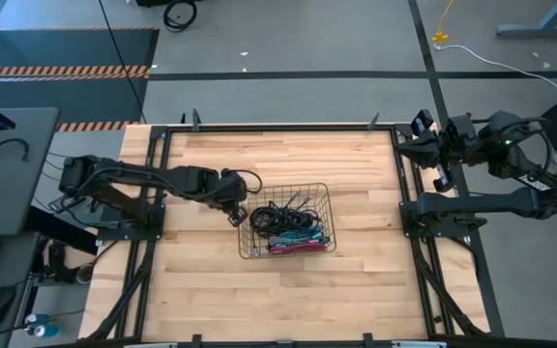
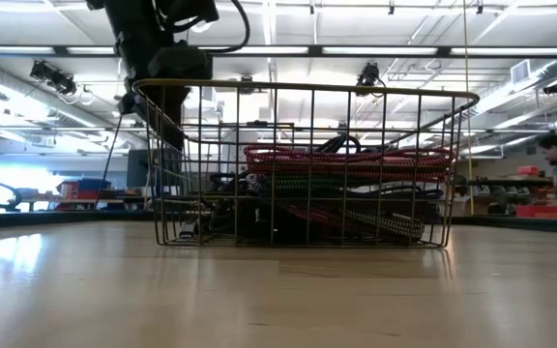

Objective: Pick and place USB-C Cables
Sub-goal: Adjust the wire basket

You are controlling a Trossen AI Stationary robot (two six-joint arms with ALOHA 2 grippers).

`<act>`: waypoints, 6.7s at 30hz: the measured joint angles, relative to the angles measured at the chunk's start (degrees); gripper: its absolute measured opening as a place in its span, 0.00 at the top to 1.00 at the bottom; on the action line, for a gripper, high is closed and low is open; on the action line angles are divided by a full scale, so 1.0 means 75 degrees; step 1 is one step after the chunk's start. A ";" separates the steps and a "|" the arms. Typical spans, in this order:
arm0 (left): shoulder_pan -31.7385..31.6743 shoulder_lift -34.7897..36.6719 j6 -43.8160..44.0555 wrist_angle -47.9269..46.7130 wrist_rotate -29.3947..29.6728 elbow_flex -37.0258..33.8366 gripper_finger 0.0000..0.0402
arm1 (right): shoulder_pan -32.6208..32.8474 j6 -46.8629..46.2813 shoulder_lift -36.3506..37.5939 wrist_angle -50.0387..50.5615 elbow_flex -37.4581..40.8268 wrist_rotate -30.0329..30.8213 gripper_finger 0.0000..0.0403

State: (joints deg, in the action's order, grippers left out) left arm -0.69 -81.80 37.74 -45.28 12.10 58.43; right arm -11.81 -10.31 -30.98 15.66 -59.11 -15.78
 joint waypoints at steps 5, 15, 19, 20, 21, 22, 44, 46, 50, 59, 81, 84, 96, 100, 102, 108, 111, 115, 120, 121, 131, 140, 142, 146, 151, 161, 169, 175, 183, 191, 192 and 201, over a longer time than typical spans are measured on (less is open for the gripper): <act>-0.0272 0.0000 -0.0352 0.0397 -0.0002 0.0001 1.00 | 0.0000 0.0000 0.0000 -0.0003 0.0000 -0.0048 1.00; -0.0688 0.0005 -0.1116 0.0777 -0.0038 0.0259 1.00 | 0.0000 0.0056 0.0045 0.0067 0.0000 -0.0050 1.00; -0.0675 0.0147 -0.1707 0.0478 -0.0335 0.0962 1.00 | 0.0000 0.0419 0.0178 0.0628 -0.0168 -0.0051 1.00; -0.0673 0.0150 -0.1817 0.0232 -0.0350 0.1224 1.00 | 0.0000 0.0495 0.0227 0.0851 -0.0282 -0.0048 1.00; -0.0673 0.0185 -0.1935 -0.0110 -0.0357 0.1474 1.00 | 0.0000 0.0543 0.0246 0.1110 -0.0390 -0.0038 1.00; -0.0676 0.0241 -0.2056 -0.0538 -0.0353 0.1722 1.00 | 0.0000 0.0578 0.0281 0.1355 -0.0521 -0.0006 1.00; 0.2727 0.3746 -0.0386 -0.2187 0.3137 0.2334 1.00 | -0.0501 -0.0038 0.4081 0.4554 -0.0722 0.0852 1.00; 0.3135 0.3927 -0.0263 -0.2239 0.3504 0.2154 1.00 | -0.0714 -0.0185 0.4069 0.4683 -0.0679 0.0626 1.00; 0.3858 0.4400 0.0340 -0.2066 0.3999 0.1466 1.00 | -0.1053 -0.0274 0.3966 0.4650 -0.0647 0.0155 1.00; 0.4413 0.5672 0.0268 -0.0545 0.3031 -0.0473 1.00 | -0.1754 -0.0558 0.3960 0.3736 -0.0615 -0.0195 1.00; 0.4089 0.8781 -0.1125 0.3392 0.1346 -0.5157 1.00 | -0.3052 -0.0824 0.3955 0.2259 0.0849 -0.1681 1.00; 0.3659 0.8778 -0.1426 0.3743 0.1360 -0.5502 1.00 | -0.3051 -0.0768 0.3955 0.2264 0.0936 -0.1787 1.00; 0.0896 0.8772 -0.3464 0.4910 -0.0432 -0.5543 1.00 | -0.3051 -0.0221 0.3955 0.2319 0.1234 -0.2788 1.00; 0.0135 0.8772 -0.3486 0.4931 -0.1076 -0.5543 1.00 | -0.3051 -0.0224 0.4024 0.2351 0.1796 -0.3534 1.00; -0.0143 0.8772 -0.3475 0.4932 -0.1326 -0.5543 1.00 | -0.3051 -0.0227 0.4083 0.2388 0.2111 -0.3813 1.00; -0.0571 0.8760 -0.3462 0.4944 -0.1594 -0.5540 1.00 | -0.3051 0.0056 0.4068 0.2025 0.3339 -0.3186 1.00; -0.0621 0.8757 -0.3443 0.4943 -0.1597 -0.5537 1.00 | -0.3051 -0.0055 0.4065 0.0545 0.4439 -0.2791 1.00; -0.0624 0.8757 -0.3311 0.4917 -0.1610 -0.5534 1.00 | -0.2877 -0.0875 0.4065 -0.2157 0.6043 -0.2559 1.00; -0.0621 0.8758 -0.3317 0.4905 -0.1649 -0.5534 1.00 | -0.2129 -0.1280 0.4068 -0.3759 0.7091 -0.1930 1.00; -0.0624 0.8760 -0.3323 0.4899 -0.1649 -0.5534 1.00 | -0.1921 -0.1205 0.4068 -0.3761 0.7158 -0.1698 1.00; -0.0624 0.8757 -0.3404 0.4862 -0.1551 -0.5534 1.00 | 0.0735 -0.0313 0.3157 -0.3358 0.7475 0.1872 1.00; -0.0621 0.8740 -0.3937 0.4514 -0.1378 -0.5534 1.00 | 0.2157 0.0455 0.2136 -0.3323 0.7291 0.3587 1.00; -0.0621 0.8634 -0.4166 0.4434 -0.1378 -0.5537 1.00 | 0.2255 0.0528 0.2098 -0.3319 0.7286 0.3544 1.00; -0.0621 0.8404 -0.4597 0.4369 -0.1387 -0.5588 1.00 | 0.2372 0.0570 0.2080 -0.3215 0.7283 0.3455 1.00; -0.0621 0.8239 -0.5031 0.4595 -0.1625 -0.5592 1.00 | 0.2413 0.0521 0.2080 -0.3161 0.7283 0.3294 1.00; -0.0609 0.9386 -0.4123 0.3551 -0.1902 -0.5601 1.00 | 0.2410 0.0137 0.2413 -0.3399 0.7280 0.3321 1.00; -0.0606 1.0316 -0.4409 0.3278 -0.1770 -0.5603 1.00 | 0.2410 0.0172 0.2486 -0.3337 0.7280 0.3345 1.00; -0.0607 1.0309 -0.4248 0.4825 -0.0959 -0.7009 1.00 | 0.2410 0.0312 0.2483 -0.3325 0.7280 0.3498 1.00; -0.0557 1.0188 -0.4493 0.6321 -0.0859 -0.7699 1.00 | 0.2410 0.0120 0.2483 -0.3221 0.7280 0.3492 1.00; -0.0571 0.9953 -0.4040 0.6295 -0.0742 -0.7705 0.98 | 0.2410 -0.0950 0.2483 -0.3207 0.7280 0.4152 0.99; -0.0571 0.9955 -0.3911 0.6296 -0.0728 -0.7705 0.97 | 0.2410 -0.1080 0.2486 -0.3289 0.7280 0.4365 0.98; -0.0571 0.9956 -0.4239 0.6750 -0.0655 -0.7726 0.90 | 0.2403 -0.0886 0.2485 -0.3512 0.7280 0.4575 0.92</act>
State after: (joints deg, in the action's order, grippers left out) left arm -4.97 -7.13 5.95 5.35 7.18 0.49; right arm 6.21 -16.95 -12.34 -10.68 -4.51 18.53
